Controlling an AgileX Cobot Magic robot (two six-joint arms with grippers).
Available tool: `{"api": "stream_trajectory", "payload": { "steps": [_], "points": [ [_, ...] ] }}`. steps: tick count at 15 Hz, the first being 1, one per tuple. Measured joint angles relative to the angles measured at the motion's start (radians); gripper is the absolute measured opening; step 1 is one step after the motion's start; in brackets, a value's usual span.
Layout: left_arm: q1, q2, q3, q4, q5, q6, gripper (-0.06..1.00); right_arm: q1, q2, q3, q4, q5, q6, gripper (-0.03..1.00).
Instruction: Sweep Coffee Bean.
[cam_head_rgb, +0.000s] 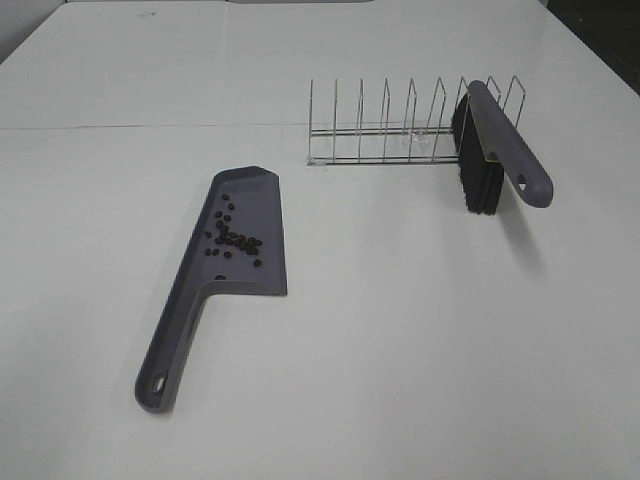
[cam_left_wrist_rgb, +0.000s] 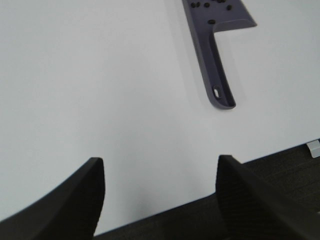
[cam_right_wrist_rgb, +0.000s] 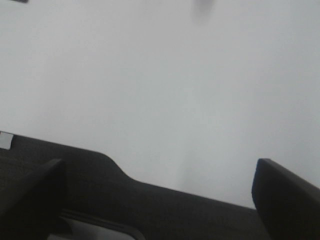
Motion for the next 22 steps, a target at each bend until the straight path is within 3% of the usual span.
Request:
{"api": "stream_trajectory", "payload": {
  "steps": [3, 5, 9, 13, 19, 22],
  "points": [
    [0.0, -0.057, 0.001, -0.064, -0.016, 0.156, 0.58, 0.0, -0.21, 0.028, 0.116, -0.01, -0.103, 0.86],
    [0.0, -0.061, 0.004, -0.058, -0.017, 0.246, 0.58, 0.0, -0.313, 0.038, 0.145, -0.035, -0.149, 0.86],
    [0.0, -0.062, 0.005, -0.041, -0.017, 0.2, 0.58, 0.0, -0.367, 0.061, 0.132, -0.082, -0.131, 0.86],
    [0.0, -0.062, 0.005, -0.006, -0.017, 0.153, 0.58, 0.0, -0.367, 0.062, -0.013, -0.101, 0.047, 0.86],
    [0.0, -0.062, 0.005, -0.007, -0.017, 0.155, 0.58, 0.0, -0.367, 0.062, -0.026, -0.102, 0.059, 0.86],
    [0.0, -0.062, 0.005, -0.05, -0.017, 0.214, 0.58, 0.0, -0.367, 0.062, -0.026, -0.102, 0.059, 0.86]
  ]
}}
